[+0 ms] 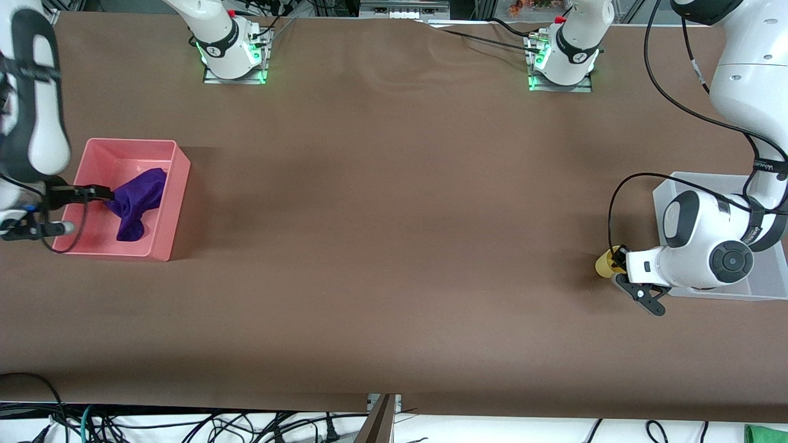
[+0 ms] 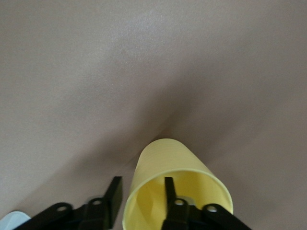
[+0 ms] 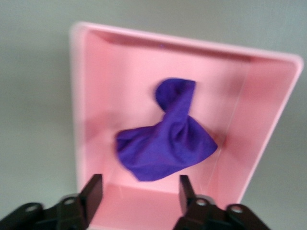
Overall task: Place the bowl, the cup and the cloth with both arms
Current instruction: 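Lift the yellow cup with the left gripper and place it in the bowl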
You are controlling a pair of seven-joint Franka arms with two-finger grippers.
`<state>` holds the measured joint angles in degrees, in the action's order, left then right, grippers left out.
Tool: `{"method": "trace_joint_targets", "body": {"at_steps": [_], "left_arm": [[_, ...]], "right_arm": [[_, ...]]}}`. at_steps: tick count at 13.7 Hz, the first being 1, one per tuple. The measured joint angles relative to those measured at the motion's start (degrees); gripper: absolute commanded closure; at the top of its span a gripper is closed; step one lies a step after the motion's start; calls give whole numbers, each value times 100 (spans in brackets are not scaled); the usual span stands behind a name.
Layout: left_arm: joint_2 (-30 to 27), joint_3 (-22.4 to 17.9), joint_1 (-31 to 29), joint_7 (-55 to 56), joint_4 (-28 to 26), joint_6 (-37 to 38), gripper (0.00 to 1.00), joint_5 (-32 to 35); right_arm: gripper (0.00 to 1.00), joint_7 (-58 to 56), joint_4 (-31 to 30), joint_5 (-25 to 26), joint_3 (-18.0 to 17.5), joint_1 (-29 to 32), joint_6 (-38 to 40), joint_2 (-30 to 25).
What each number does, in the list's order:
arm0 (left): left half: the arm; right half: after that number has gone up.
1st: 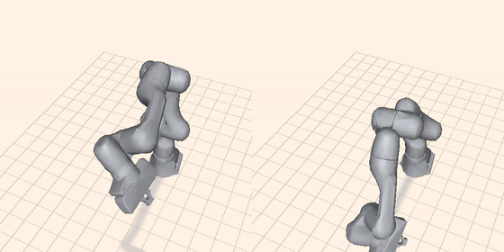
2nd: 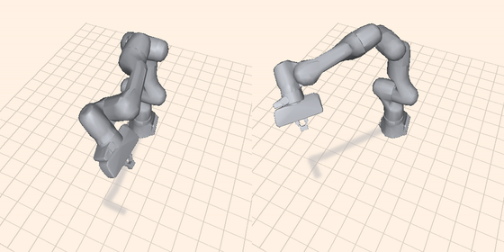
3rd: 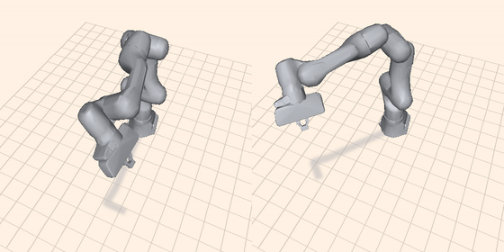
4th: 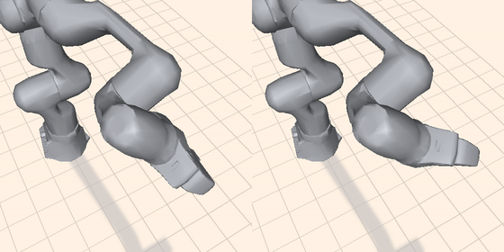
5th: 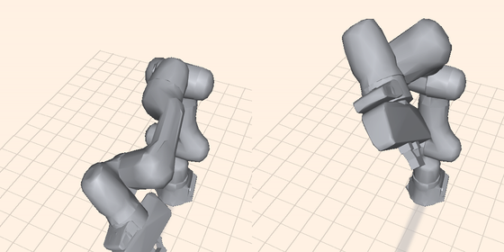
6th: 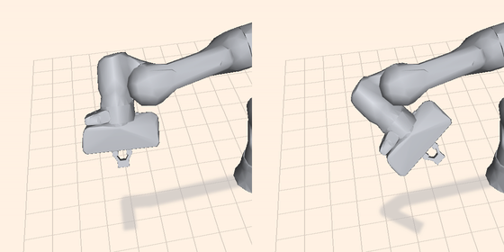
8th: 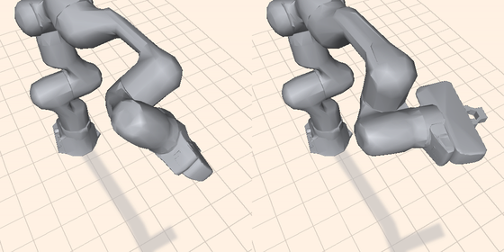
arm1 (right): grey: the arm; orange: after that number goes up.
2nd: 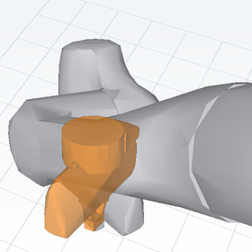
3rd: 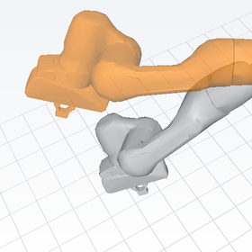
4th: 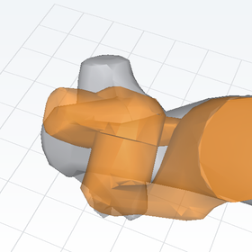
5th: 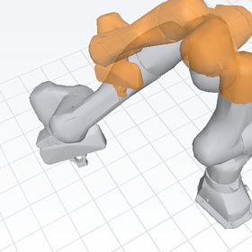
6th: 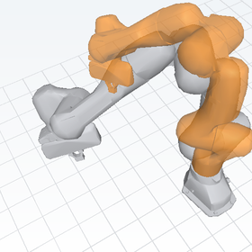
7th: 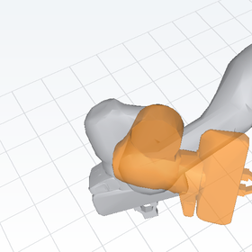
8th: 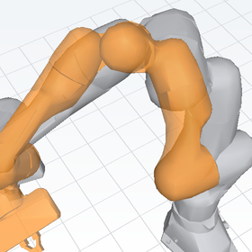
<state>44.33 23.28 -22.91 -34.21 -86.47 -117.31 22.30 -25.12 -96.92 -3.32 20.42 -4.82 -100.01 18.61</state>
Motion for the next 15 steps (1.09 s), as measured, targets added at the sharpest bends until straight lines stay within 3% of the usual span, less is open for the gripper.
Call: {"method": "trace_joint_targets", "body": {"at_steps": [2,5,9,11,14,15], "left_arm": [[-3,9,2,-50,1,-11,100,72],[-121,14,0,-272,56,78,100,81],[-961,18,-107,-929,293,1456,100,82],[-1411,-7,-383,-1661,283,2045,100,92],[-1510,-38,-1044,-2654,83,2078,100,480],[-1467,-39,-1234,-2843,-36,1873,87,615]], "right_arm": [[0,39,535,0,-381,-31,694,-371],[0,520,791,64,-953,-58,1059,-786],[0,1746,838,416,-1719,-79,1291,-1010],[0,1839,985,438,-1739,-65,1287,-1013],[0,1843,1391,452,-1677,-22,1286,-1020],[0,1845,1461,451,-1602,-19,1289,-1022]]}}
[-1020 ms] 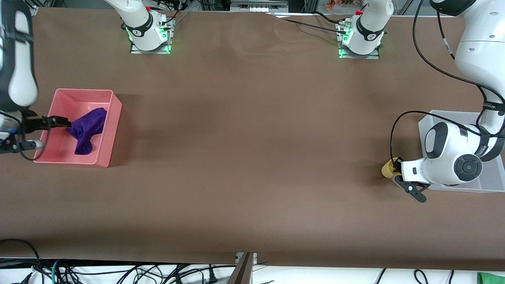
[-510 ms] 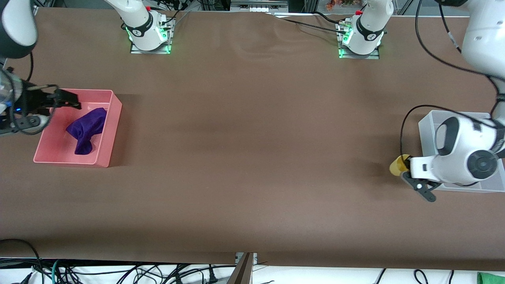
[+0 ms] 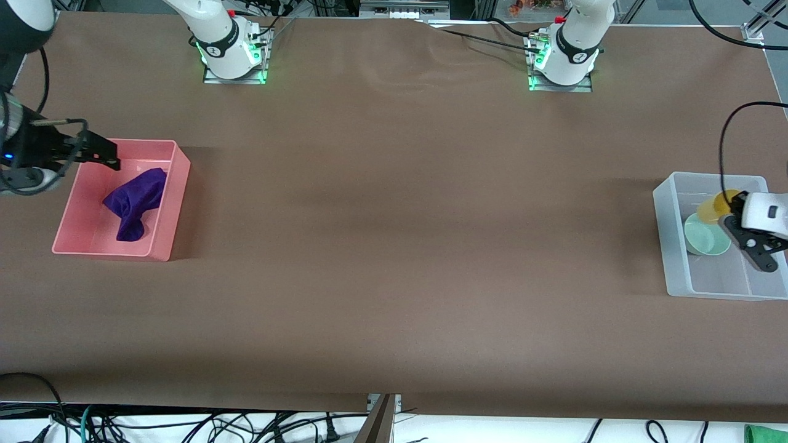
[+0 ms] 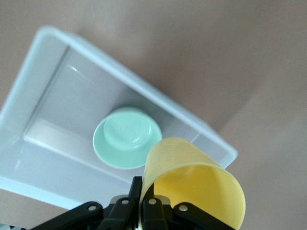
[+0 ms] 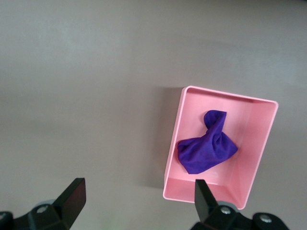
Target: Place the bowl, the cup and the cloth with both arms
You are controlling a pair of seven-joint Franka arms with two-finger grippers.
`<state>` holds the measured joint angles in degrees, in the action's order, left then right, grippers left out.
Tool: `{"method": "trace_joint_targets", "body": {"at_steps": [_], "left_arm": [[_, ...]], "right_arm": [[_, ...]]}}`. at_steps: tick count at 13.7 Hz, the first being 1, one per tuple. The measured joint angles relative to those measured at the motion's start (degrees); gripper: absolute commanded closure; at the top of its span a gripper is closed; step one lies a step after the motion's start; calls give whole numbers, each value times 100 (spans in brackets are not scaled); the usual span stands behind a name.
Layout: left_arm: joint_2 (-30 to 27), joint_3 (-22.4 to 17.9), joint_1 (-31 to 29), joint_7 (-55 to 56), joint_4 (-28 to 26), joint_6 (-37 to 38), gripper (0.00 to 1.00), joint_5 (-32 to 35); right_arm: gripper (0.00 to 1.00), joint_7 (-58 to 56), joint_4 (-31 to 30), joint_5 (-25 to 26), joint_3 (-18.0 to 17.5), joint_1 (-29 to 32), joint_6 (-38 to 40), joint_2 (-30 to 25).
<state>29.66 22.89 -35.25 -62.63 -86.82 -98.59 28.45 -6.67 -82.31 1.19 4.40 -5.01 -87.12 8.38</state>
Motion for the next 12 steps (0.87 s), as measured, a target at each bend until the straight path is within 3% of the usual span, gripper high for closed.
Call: {"method": "trace_joint_targets", "body": {"at_steps": [1,2,7,12], "left_arm": [[43,-2,-138,-151,-104,-179,38,57],[72,-1,-246,-234,-203,-266,0,68],[59,225,-396,-298,-340,-327,0,50],[-255,1398,-361,794,-298,-156,0,-238]], "right_arm": [[0,0,18,-6,98,6,3,1],[0,-2,17,-11,170,18,9,6],[0,2,14,-13,197,25,96,85],[0,8,15,-13,206,40,103,111]]}}
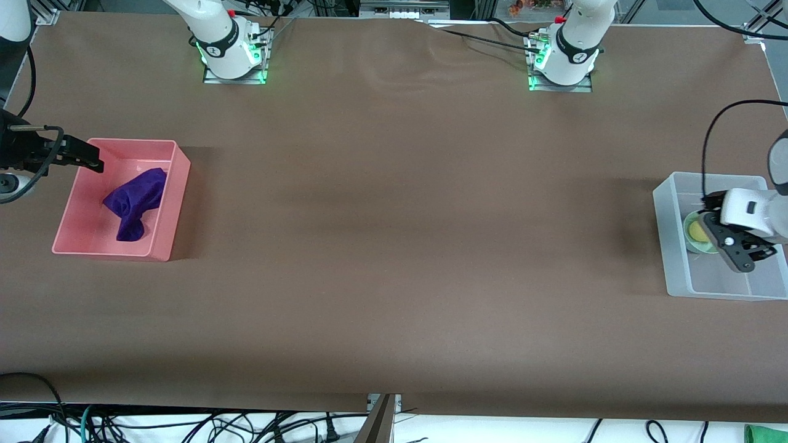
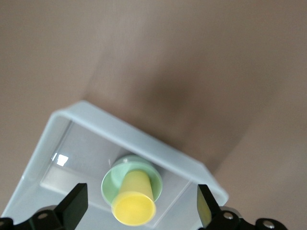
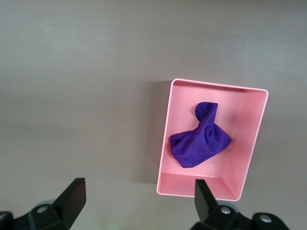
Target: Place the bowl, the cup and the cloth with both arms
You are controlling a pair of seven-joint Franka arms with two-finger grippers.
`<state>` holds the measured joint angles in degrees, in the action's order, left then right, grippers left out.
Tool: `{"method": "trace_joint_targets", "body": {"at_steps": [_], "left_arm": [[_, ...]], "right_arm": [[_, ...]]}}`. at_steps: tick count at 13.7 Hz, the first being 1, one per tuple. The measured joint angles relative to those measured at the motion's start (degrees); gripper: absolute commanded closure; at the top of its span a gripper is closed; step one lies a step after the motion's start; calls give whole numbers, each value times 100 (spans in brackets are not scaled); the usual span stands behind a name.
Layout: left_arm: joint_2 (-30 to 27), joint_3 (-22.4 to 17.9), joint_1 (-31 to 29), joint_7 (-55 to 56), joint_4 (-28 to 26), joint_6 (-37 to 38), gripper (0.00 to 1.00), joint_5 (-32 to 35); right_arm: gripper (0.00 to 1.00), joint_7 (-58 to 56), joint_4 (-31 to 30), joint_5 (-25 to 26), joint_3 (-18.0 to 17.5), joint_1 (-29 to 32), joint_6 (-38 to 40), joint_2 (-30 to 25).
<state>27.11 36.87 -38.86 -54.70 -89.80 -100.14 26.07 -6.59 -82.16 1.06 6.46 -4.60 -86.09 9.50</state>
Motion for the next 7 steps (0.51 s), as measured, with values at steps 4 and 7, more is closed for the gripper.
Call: {"method": "trace_joint_targets", "body": {"at_steps": [4,7], "left_arm": [[-62,958,11,1841,200,760,0,-288],[-91,1538,6,3201,635,1217,0,-464]], "right_arm": [[0,0,0,0,2,-1,0,0],[0,0,0,0,2,-1,0,0]]}}
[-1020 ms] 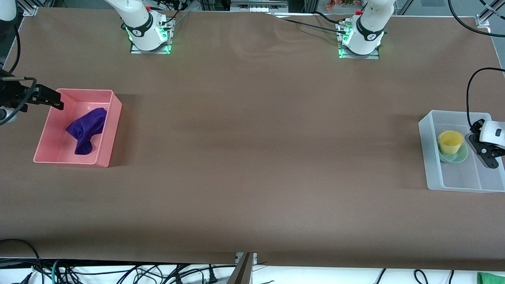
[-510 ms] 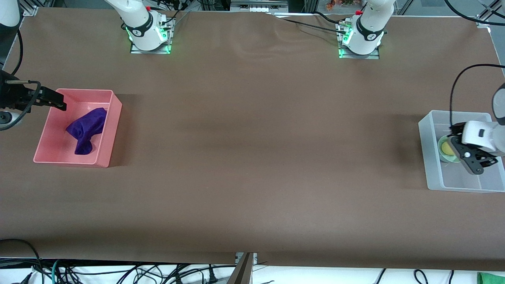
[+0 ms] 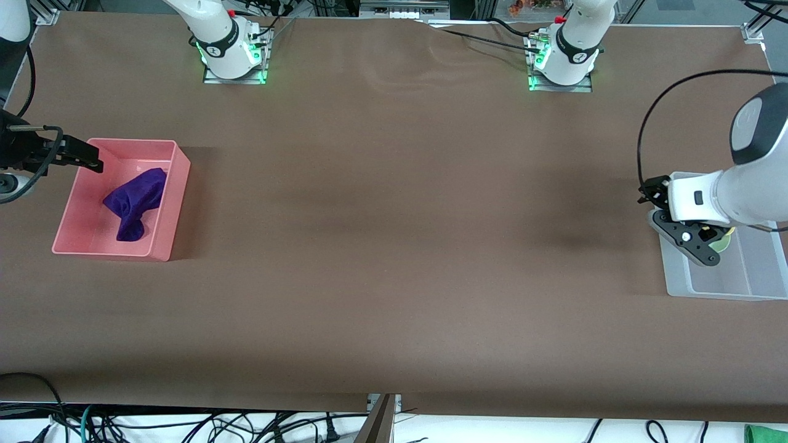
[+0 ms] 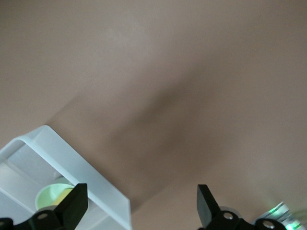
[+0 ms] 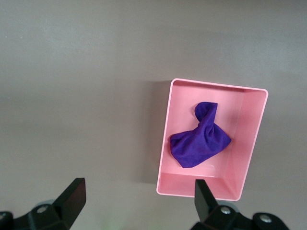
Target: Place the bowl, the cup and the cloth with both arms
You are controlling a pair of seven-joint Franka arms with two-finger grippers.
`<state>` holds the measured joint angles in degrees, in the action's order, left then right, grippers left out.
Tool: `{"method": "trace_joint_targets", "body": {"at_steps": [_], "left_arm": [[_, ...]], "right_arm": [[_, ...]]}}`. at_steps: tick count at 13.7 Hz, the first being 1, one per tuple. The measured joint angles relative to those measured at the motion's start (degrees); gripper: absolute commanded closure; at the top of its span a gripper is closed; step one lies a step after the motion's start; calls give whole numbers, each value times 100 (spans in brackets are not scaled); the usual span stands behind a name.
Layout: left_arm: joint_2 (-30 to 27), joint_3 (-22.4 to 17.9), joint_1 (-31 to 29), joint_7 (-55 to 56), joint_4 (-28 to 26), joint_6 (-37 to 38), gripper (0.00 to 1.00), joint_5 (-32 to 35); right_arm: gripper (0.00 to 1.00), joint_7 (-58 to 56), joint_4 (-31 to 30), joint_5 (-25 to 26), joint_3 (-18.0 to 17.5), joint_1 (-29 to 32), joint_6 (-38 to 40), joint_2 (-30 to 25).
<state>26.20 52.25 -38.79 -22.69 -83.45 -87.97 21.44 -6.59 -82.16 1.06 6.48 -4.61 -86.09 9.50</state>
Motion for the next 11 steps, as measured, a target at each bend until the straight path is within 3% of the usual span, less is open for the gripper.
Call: {"method": "trace_joint_targets", "body": {"at_steps": [2,4,7,10,11], "left_arm": [[-163,223,35,901,182,141,0,-30],[-538,-122,419,1293,206,168,0,-409],[-1147,-2077,1888,1397,189,135,0,-1490],[-1382,-4074,3432,1395,30,-164,0,-1827],[-1485,-4507,3794,1396,-148,-358,0,-1844]], "right_arm": [[0,0,0,0,0,0,0,0],[0,0,0,0,0,0,0,0],[0,1,0,-1,0,-1,0,0],[0,1,0,-1,0,-1,0,0],[0,1,0,-1,0,-1,0,0]]}}
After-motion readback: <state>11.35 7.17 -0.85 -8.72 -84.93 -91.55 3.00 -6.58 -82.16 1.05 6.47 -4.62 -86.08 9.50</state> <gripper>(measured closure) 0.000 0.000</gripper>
